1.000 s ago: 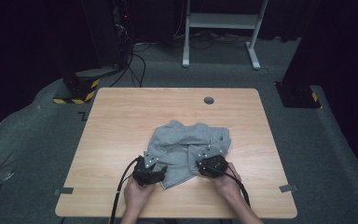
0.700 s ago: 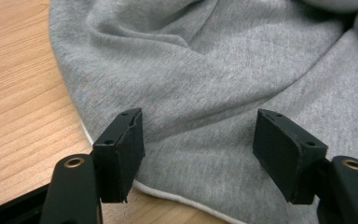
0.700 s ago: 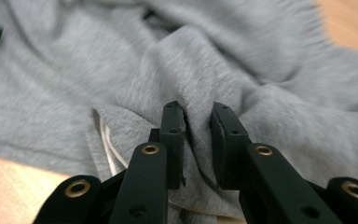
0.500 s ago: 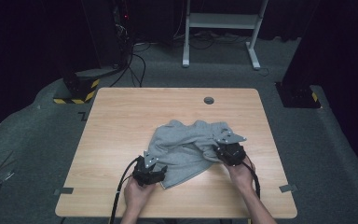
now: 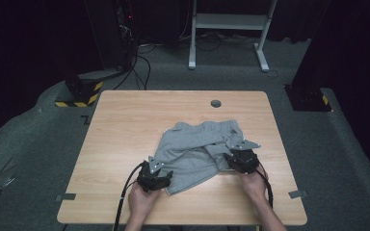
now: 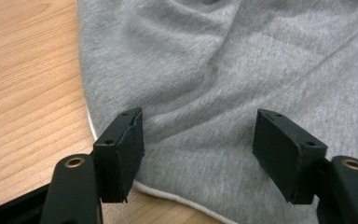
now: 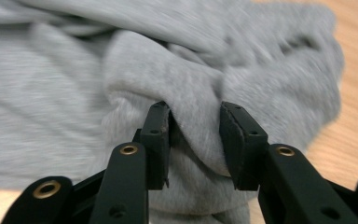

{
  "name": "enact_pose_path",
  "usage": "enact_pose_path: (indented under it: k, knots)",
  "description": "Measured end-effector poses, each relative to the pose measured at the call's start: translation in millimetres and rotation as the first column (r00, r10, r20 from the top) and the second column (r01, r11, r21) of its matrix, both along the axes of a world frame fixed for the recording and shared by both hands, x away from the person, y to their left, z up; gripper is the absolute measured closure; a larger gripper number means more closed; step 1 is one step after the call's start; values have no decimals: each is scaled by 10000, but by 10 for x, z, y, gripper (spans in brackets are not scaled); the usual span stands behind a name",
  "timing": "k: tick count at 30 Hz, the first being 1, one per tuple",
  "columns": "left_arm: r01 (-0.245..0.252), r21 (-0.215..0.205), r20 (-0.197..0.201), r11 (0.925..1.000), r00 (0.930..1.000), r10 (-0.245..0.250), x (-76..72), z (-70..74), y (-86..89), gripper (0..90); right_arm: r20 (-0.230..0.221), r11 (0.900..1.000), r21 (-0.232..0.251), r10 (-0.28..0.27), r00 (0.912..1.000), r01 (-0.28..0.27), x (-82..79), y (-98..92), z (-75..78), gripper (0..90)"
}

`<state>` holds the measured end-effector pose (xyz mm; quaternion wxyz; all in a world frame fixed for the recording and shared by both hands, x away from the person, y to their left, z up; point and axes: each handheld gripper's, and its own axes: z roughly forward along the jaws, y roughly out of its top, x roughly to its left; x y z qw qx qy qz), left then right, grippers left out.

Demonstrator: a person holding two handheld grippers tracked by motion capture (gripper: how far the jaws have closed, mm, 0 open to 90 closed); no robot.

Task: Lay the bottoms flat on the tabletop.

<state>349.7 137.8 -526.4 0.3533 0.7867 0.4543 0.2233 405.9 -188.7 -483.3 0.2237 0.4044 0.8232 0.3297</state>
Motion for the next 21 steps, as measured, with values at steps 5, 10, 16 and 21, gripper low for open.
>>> enact_pose_path:
  k: [5, 10, 16, 21]
  knots:
    - [-8, -19, 4, 10000, 10000, 8, -1, -1, -1, 336, 789, 9965, 92, 818, 9935, -828, -218, 171, 106, 604]
    - [6, -36, -22, 10000, 10000, -6, -1, 0, 0, 336, 411, 9871, -392, 1570, 9868, -1554, -271, 391, 63, 561]
    - [582, -139, 452, 9982, 9973, -575, -128, 29, -57, 398, -938, 9833, -588, 1661, 9816, -1720, -156, 464, -227, 717]
    - [1303, -263, -206, 9911, 9912, -1309, -158, 24, -244, 368, -639, 9805, -514, 1862, 9804, -1896, -204, 475, -291, 839]
